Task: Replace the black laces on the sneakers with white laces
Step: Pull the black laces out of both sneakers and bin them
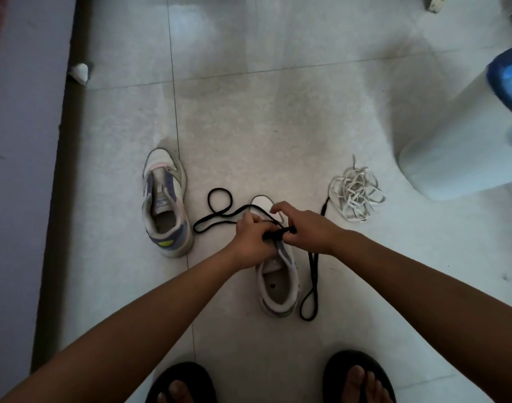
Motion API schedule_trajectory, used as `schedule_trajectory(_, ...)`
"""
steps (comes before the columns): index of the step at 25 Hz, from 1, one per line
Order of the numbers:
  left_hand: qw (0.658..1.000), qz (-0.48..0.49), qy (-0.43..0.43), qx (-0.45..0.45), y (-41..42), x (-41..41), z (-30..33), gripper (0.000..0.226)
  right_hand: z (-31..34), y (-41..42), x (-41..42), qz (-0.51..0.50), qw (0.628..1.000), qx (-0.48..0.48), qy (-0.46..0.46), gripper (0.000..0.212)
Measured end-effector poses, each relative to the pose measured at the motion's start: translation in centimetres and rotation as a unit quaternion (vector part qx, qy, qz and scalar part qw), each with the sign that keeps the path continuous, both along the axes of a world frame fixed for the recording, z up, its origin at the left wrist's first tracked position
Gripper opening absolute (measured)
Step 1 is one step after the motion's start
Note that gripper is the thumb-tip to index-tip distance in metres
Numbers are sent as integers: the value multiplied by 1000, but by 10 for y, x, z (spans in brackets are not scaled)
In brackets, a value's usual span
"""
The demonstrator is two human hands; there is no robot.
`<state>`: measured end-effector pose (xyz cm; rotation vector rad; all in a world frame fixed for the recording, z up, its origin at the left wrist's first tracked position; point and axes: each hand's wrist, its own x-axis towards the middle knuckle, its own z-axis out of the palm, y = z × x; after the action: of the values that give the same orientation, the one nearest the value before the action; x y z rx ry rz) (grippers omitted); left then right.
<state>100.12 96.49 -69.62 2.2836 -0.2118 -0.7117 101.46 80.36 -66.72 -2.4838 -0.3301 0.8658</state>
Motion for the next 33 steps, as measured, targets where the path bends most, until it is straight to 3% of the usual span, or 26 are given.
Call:
schedule_trajectory(4, 1000, 11, -16, 0, 3, -3, 2, 39, -5, 0, 10, 118, 984, -130, -42, 46)
schedule_trajectory(7, 999, 17, -23, -14, 4, -5, 4, 38, -13, 3, 8, 163, 967, -118, -157, 50)
schedule_trajectory(12, 996, 41, -74, -31, 9, -12, 2, 33, -20, -4, 12, 263, 913, -240, -199, 35)
schedule_trajectory(15, 993, -5, -115, 27, 15, -18, 0, 28, -8, -29, 23, 166, 907, -311, -232, 32)
schedule_trajectory(18, 978, -58, -194, 50, 16, -30, 1, 26, 12, -81, 41, -78, 917, -325, -218, 26)
schedule_trajectory(21, 962, -151, -229, 1, 32, -29, 5, 34, 31, -128, 53, -292, 932, -154, -150, 21)
schedule_trajectory(24, 883, -343, -321, 19, 57, -23, 6, 59, 53, -136, 46, -388, 908, 14, -160, 23)
schedule_trajectory(27, 862, -358, -353, 69, 58, -25, 5, 58, 79, -129, 24, -429, 872, 198, -129, 30)
schedule_trajectory(28, 870, -335, -353, 84, 51, -28, 5, 57, 87, -129, 14, -406, 885, 202, -108, 33)
schedule_trajectory(31, 922, -199, -319, 87, 18, -39, 2, 55, 104, -150, -4, -275, 958, 17, -79, 29)
schedule_trajectory(33, 967, -72, -229, 79, -4, -46, 2, 60, 111, -165, -10, -243, 964, -98, -52, 19)
